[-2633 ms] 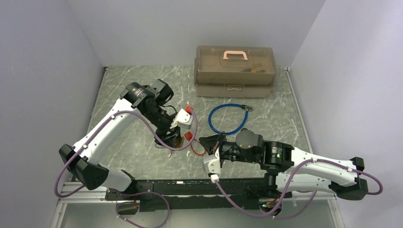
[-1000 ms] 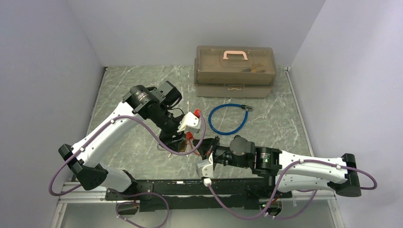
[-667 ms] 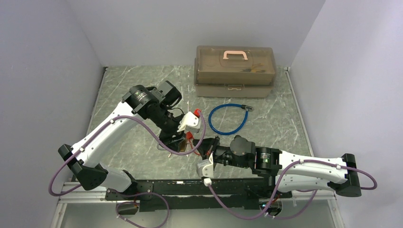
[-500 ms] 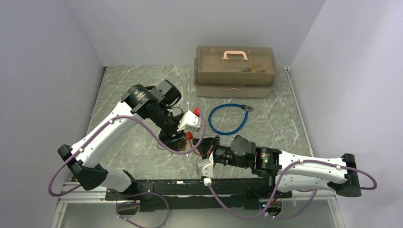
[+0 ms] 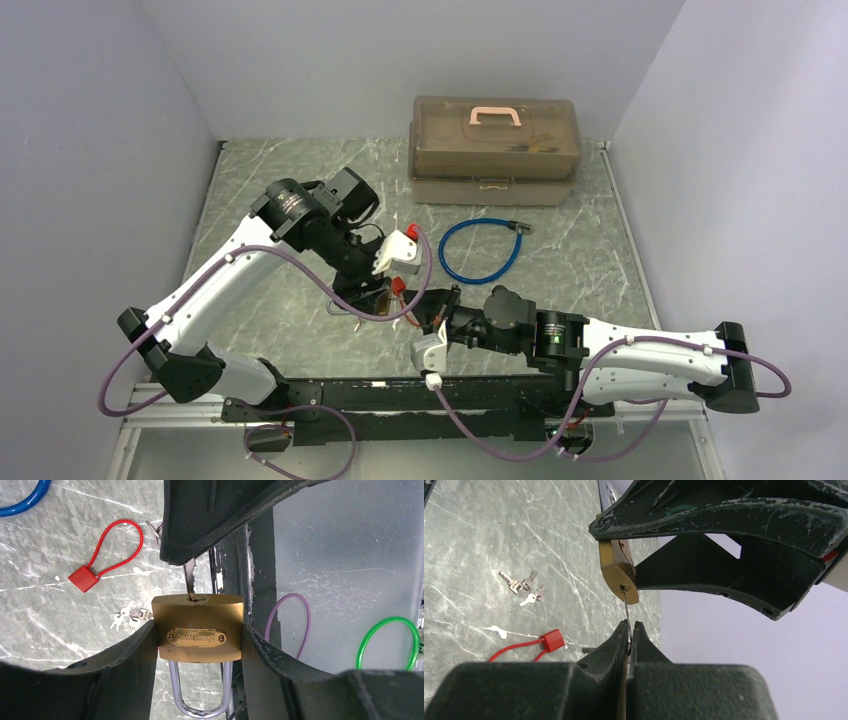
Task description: Unlock with the key
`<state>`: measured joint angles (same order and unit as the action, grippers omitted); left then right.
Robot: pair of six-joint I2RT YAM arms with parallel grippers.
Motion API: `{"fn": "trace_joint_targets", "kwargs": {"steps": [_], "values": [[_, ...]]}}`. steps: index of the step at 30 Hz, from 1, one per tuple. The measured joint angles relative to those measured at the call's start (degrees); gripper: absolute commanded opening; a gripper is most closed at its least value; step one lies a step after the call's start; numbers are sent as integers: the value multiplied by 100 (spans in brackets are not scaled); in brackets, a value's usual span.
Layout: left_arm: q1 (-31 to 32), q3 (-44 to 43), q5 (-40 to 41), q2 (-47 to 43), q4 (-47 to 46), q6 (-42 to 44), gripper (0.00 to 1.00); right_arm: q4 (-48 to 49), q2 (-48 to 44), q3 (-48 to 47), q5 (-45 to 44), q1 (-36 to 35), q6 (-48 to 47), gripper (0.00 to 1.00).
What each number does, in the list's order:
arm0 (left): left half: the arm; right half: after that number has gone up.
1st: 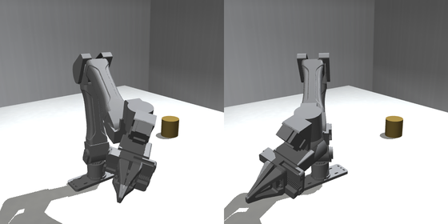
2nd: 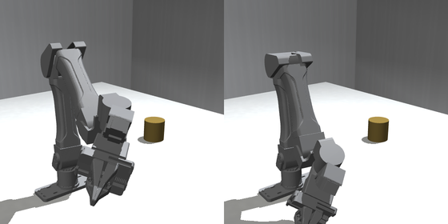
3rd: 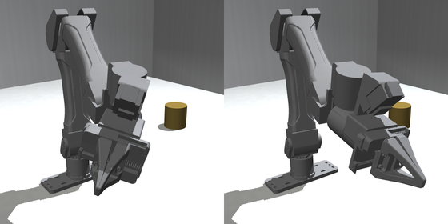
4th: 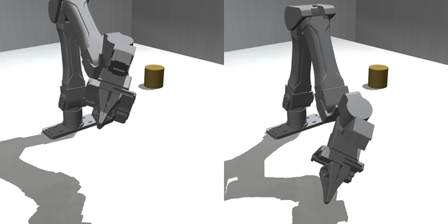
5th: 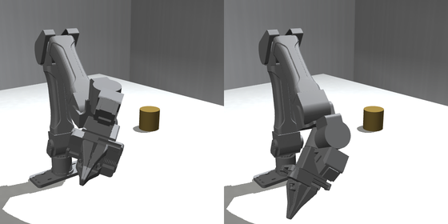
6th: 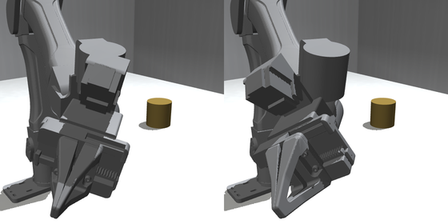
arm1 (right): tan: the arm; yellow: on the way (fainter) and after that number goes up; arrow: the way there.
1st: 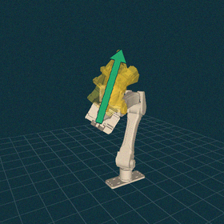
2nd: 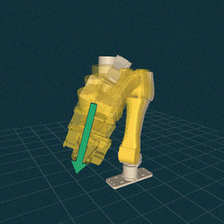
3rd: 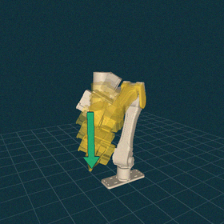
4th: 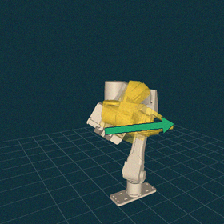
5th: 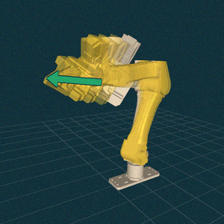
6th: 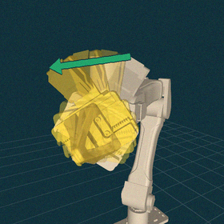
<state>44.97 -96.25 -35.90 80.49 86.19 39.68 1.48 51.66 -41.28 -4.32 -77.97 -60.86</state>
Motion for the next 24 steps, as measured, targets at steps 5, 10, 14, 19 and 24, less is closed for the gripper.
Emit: {"fn": "trace_joint_targets", "kwargs": {"steps": [5, 10, 14, 19, 24], "values": [[2, 0, 92, -42, -50, -203, 0, 66, 33, 0, -61, -24, 0, 0], [2, 0, 133, -52, -107, -291, 0, 94, 42, 2, -140, -37, 2, 0], [2, 0, 133, -63, -105, -289, 0, 101, 42, 2, -162, -57, 7, 0], [2, 0, 127, -116, -103, -284, 0, 127, 20, 2, -162, -85, 90, 0], [-7, 0, 90, -118, -120, -284, 0, 146, -22, 20, -166, -129, 195, 0]]}}
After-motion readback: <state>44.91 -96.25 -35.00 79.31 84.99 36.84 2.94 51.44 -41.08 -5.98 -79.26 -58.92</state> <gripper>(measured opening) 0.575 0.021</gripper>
